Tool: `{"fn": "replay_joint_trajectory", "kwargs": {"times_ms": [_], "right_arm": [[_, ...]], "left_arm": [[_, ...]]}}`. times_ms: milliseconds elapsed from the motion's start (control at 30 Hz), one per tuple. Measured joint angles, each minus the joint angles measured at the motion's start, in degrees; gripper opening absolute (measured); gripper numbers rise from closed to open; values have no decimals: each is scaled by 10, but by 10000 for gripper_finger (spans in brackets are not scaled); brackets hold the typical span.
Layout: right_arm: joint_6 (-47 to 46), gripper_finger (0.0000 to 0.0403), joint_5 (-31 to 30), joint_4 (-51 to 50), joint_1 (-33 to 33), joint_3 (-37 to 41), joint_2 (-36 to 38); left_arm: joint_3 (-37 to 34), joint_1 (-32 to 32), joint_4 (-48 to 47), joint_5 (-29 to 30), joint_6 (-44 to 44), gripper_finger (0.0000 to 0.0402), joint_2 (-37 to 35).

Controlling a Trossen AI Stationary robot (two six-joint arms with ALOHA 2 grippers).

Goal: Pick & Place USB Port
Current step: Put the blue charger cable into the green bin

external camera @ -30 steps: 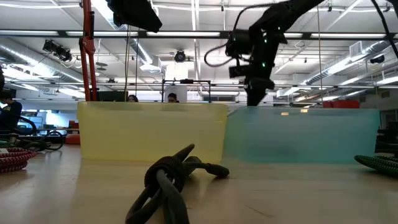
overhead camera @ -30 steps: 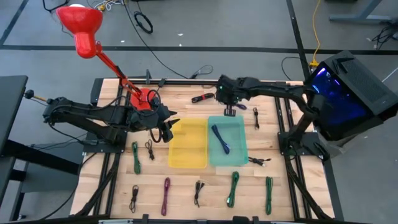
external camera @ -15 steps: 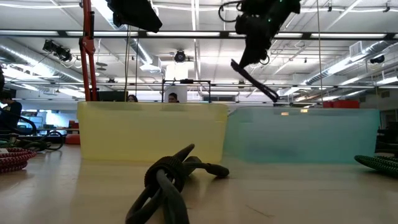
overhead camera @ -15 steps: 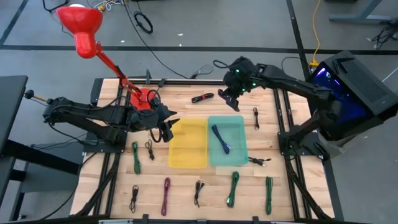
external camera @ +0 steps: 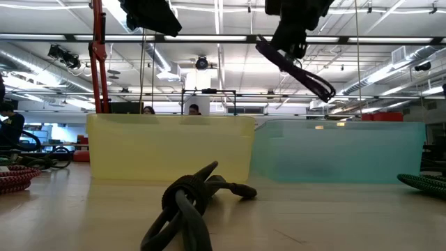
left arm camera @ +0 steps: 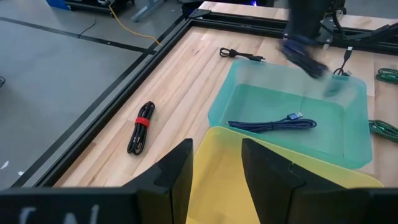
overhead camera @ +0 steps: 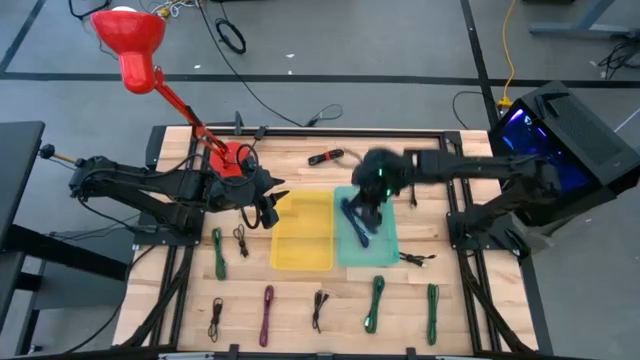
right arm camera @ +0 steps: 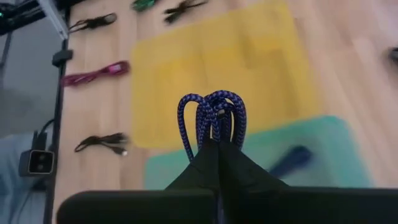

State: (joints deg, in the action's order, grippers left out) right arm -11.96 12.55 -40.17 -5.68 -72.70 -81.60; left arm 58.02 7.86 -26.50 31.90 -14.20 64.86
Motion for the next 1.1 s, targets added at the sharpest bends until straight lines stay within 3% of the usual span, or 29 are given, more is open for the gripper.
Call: {"fn": "replay_joint_trajectory", "kwargs": {"times_ms": [267,467,567,833,1100], "right_arm": [[-65,0,-101,156,126,97,1],[-134,0,-213,177,178,165,1],[-168,0,-271,172,184,194,14],[-234,5,-335,197,180,285,92],[-245,65,-366,286,176,382,149]], "left_arm": [[0,0,-3,0,-2,142,0],[0,0,-15,-2,-2,142,0],[0,0,-15,-2,-2,142,0],[0,0,-18,-2,-6,142,0],[0,0,-17,-2,-7,142,0]]}}
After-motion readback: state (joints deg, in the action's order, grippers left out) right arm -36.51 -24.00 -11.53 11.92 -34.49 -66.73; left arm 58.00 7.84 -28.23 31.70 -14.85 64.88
